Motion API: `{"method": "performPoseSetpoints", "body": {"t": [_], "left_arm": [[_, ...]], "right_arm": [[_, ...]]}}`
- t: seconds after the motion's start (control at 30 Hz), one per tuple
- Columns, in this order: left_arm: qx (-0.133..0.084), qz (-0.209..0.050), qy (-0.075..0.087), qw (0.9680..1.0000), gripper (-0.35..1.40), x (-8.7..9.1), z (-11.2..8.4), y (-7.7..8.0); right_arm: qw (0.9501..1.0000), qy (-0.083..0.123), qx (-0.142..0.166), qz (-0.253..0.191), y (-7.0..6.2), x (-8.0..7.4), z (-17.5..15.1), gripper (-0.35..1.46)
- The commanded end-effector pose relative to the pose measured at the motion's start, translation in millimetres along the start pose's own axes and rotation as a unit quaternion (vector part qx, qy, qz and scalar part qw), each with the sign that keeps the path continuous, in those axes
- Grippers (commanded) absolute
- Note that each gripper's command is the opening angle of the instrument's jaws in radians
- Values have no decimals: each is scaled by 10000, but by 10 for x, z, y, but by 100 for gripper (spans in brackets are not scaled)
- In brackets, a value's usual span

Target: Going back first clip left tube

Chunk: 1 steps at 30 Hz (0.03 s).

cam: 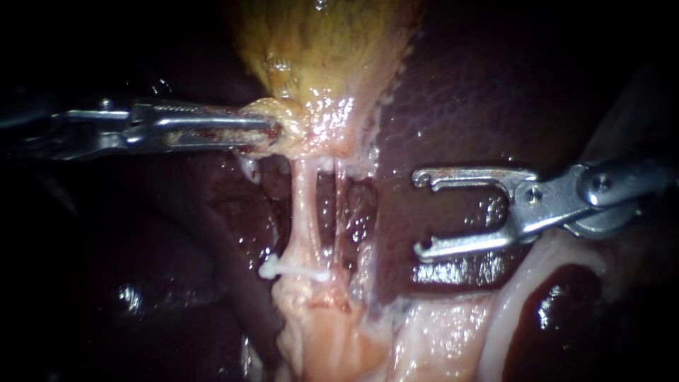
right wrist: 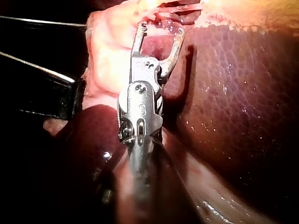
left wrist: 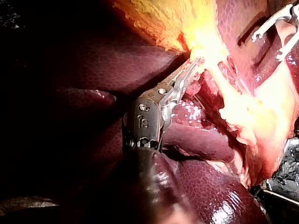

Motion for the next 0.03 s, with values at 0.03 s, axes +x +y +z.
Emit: {"method": "performPoseSetpoints", "body": {"t": [0.03], "left_arm": [[-18, 0, -4, 10000, -35, 1, -4, 0]], "right_arm": [[9999, 34, 132, 6, -1, 3, 2, 49]]}}
